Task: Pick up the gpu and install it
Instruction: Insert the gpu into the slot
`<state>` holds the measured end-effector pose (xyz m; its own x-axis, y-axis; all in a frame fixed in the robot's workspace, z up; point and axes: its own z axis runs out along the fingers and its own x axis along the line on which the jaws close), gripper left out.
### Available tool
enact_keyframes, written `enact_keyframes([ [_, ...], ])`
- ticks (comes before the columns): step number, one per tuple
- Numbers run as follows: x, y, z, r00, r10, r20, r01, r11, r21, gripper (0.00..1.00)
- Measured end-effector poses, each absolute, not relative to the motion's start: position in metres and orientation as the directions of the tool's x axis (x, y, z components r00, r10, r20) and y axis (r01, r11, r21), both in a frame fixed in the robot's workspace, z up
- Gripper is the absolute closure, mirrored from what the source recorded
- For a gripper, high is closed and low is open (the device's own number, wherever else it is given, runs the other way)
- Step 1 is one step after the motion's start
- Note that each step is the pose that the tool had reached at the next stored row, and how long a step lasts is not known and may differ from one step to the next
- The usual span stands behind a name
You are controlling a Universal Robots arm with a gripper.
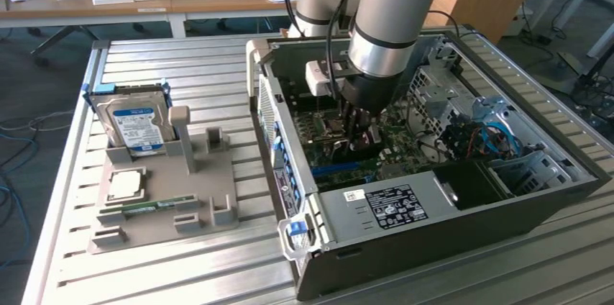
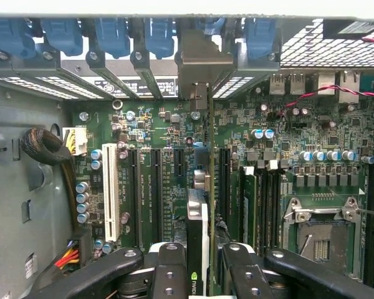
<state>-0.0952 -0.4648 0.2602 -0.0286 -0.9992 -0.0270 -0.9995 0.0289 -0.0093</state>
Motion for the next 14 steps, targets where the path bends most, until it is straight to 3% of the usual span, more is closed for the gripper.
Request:
enact_keyframes([
  [14,-0.0953,-0.4648,0.2572,-0.029,-0.999,-0.027,-1.0,0.029,-0.009,0.74],
])
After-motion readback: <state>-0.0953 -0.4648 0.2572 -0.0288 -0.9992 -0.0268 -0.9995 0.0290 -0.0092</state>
